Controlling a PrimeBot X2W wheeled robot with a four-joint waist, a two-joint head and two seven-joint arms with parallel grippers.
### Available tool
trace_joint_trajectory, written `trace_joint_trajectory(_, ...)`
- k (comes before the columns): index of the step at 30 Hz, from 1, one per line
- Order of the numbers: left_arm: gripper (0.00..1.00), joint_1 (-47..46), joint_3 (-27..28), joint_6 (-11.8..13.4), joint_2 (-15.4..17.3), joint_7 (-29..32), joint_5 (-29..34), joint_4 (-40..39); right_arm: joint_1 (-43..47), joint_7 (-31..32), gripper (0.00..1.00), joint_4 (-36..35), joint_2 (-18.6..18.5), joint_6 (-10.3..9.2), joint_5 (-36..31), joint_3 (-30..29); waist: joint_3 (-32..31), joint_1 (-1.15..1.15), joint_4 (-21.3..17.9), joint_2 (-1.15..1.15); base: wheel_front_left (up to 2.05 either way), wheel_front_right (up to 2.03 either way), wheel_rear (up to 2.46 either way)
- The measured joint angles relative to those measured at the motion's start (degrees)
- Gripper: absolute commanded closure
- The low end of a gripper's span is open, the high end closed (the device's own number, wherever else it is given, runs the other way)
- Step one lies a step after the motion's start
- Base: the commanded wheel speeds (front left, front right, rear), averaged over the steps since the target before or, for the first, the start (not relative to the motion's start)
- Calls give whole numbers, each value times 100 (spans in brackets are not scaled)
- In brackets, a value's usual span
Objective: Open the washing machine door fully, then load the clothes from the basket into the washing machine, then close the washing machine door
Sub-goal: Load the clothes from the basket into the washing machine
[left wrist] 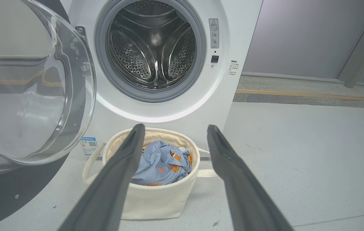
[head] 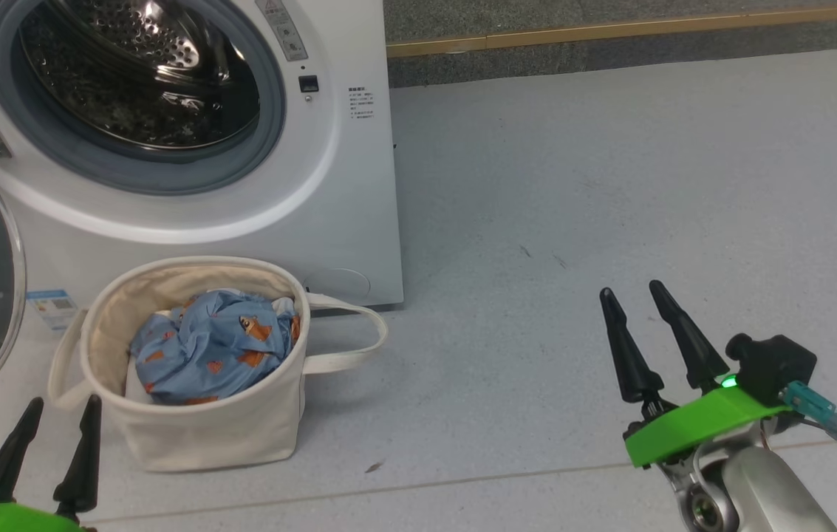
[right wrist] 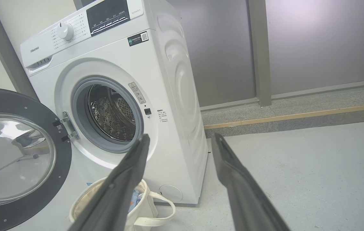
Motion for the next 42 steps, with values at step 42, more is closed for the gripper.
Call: trace_joint_trajectory(42,0,-65,176,244,113,75,-337,-169,132,-44,0,-21,107,0,-51,-36,228,1,78,0,135,-90,-44)
